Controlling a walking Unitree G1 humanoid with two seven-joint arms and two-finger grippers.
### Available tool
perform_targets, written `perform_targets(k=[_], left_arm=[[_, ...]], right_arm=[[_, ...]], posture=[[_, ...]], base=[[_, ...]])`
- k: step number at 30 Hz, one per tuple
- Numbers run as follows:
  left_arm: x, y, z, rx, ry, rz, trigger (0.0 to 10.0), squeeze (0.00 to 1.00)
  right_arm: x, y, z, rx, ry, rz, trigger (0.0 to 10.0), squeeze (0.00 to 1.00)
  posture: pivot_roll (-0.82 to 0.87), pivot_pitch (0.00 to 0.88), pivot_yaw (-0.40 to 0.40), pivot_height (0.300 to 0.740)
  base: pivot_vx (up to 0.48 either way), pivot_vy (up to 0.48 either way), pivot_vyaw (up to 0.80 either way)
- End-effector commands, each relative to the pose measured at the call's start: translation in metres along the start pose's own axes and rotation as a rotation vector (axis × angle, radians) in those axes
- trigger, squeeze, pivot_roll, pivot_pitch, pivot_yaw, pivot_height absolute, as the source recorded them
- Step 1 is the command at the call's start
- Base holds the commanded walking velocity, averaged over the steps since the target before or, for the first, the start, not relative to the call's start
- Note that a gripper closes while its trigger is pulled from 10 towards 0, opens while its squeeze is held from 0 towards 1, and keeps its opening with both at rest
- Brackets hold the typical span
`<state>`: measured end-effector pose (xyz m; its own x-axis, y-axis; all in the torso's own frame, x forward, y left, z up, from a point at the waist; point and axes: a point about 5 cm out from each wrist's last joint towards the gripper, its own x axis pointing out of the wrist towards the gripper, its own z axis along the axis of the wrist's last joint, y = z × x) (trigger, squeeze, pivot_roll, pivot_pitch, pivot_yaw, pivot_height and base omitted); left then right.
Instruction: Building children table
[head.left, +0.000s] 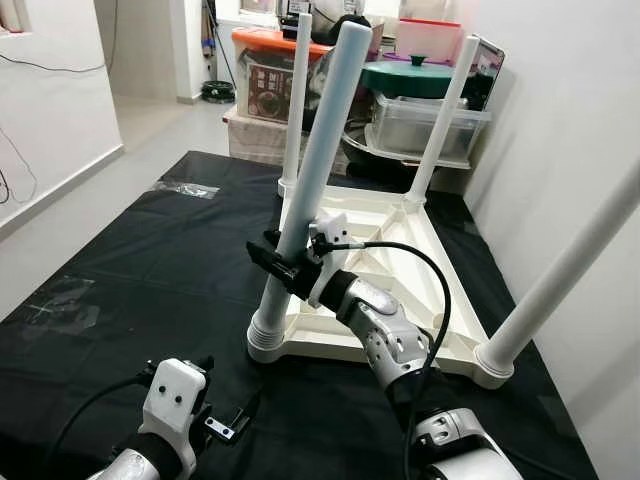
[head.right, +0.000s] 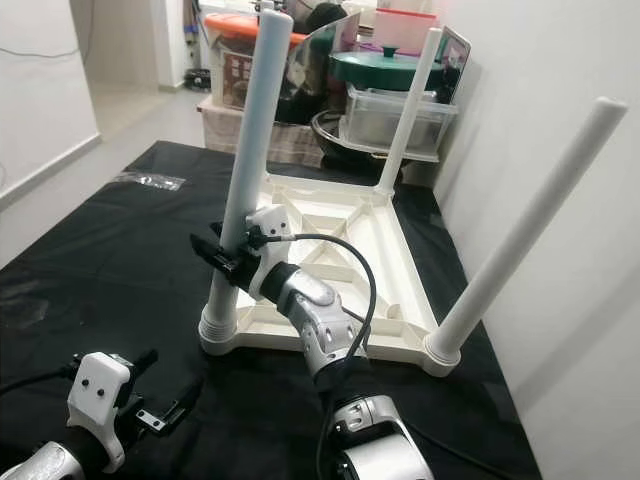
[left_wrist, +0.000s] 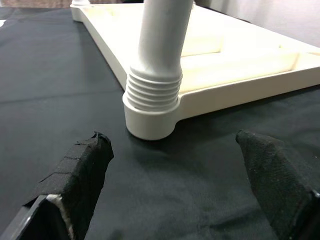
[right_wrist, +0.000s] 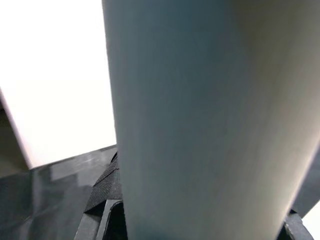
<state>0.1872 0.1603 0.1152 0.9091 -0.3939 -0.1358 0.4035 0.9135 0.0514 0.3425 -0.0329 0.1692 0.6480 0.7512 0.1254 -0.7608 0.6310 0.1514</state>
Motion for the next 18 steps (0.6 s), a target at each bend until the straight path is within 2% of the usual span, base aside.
perform_targets(k=[1, 4, 7, 9, 15, 18], left_arm=[[0.001, 0.001, 0.000, -0.002, 0.009, -0.004, 10.0, 0.00], [0.002, 0.001, 0.001, -0.002, 0.002, 0.000, 10.0, 0.00], [0.005, 0.000, 0.002, -0.007, -0.008, 0.004, 10.0, 0.00], [0.005, -0.001, 0.002, -0.007, -0.007, 0.003, 10.0, 0.00], [0.006, 0.001, 0.001, -0.004, -0.008, 0.004, 10.0, 0.00], [0.007, 0.001, 0.002, -0.003, -0.010, 0.004, 10.0, 0.00]], right_arm=[[-0.011, -0.004, -0.033, 0.058, 0.153, -0.107, 10.0, 0.00], [-0.010, -0.005, -0.030, 0.049, 0.137, -0.146, 10.0, 0.00], [-0.011, 0.002, -0.026, -0.032, 0.128, -0.156, 10.0, 0.00], [-0.012, 0.004, -0.026, -0.044, 0.132, -0.151, 10.0, 0.00], [-0.009, 0.016, -0.023, -0.179, 0.147, -0.058, 10.0, 0.00], [-0.008, 0.017, -0.022, -0.195, 0.149, -0.042, 10.0, 0.00]], posture=[[0.13, 0.000, -0.120, 0.740], [0.13, 0.000, -0.118, 0.740], [0.13, 0.000, -0.116, 0.740], [0.13, 0.000, -0.116, 0.740], [0.12, 0.000, -0.117, 0.740], [0.12, 0.000, -0.117, 0.740]], base=[[0.000, 0.000, 0.00], [0.000, 0.000, 0.00], [0.000, 0.000, 0.00], [0.000, 0.000, 0.00], [0.000, 0.000, 0.00], [0.000, 0.000, 0.00]])
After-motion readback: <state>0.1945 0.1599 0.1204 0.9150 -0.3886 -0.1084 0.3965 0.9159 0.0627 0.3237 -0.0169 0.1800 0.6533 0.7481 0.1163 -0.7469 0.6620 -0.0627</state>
